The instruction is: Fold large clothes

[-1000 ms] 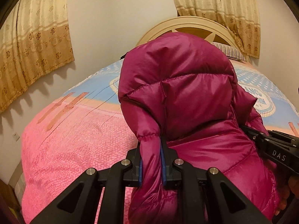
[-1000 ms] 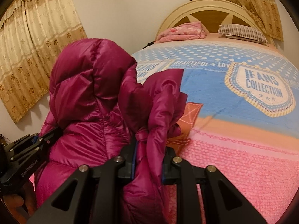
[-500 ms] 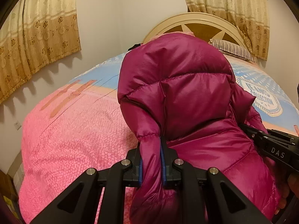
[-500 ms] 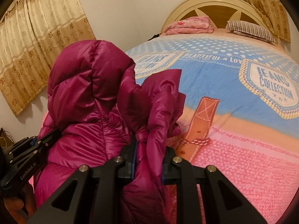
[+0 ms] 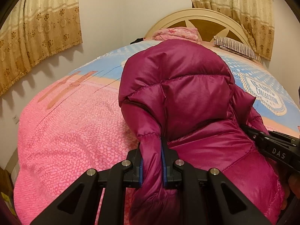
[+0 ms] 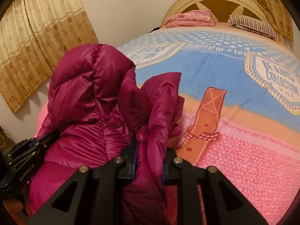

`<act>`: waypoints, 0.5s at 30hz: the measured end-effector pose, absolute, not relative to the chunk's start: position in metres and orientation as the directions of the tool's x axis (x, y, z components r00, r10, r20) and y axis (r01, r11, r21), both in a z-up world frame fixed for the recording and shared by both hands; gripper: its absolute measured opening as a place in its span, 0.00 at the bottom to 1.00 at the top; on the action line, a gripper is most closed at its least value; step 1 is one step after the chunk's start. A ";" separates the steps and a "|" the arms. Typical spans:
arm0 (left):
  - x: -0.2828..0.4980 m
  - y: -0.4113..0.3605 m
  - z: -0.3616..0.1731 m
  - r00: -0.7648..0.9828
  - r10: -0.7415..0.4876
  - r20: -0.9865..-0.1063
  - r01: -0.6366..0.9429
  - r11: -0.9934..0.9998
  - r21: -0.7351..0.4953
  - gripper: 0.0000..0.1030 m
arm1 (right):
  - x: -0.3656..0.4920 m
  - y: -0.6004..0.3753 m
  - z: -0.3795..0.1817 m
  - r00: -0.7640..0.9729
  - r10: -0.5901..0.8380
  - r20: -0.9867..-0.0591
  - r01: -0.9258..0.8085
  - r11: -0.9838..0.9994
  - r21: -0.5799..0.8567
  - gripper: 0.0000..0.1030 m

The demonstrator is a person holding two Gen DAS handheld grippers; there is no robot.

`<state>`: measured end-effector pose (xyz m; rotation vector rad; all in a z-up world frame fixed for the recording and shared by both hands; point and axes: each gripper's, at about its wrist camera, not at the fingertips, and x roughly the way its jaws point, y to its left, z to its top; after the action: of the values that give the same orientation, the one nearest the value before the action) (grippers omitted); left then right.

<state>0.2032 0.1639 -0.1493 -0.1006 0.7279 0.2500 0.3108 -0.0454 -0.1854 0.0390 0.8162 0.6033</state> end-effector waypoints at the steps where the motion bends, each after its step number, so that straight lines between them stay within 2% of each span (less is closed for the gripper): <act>1: 0.204 0.164 -0.149 0.717 0.185 -0.672 -0.261 0.965 -0.013 0.14 | 0.311 -0.046 -0.186 0.528 0.518 -0.673 -0.490 0.833 0.257 0.21; 11: 0.215 0.161 -0.152 0.716 0.180 -0.674 -0.246 0.969 -0.002 0.16 | 0.314 -0.052 -0.182 0.535 0.509 -0.675 -0.462 0.844 0.271 0.21; 15: 0.215 0.162 -0.156 0.709 0.194 -0.678 -0.256 0.967 0.009 0.26 | 0.309 -0.045 -0.188 0.534 0.499 -0.682 -0.465 0.848 0.256 0.21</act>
<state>0.2153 0.1624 -0.1565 -0.0878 0.7419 0.2499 0.3091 -0.0445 -0.1877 0.0450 0.8273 0.5745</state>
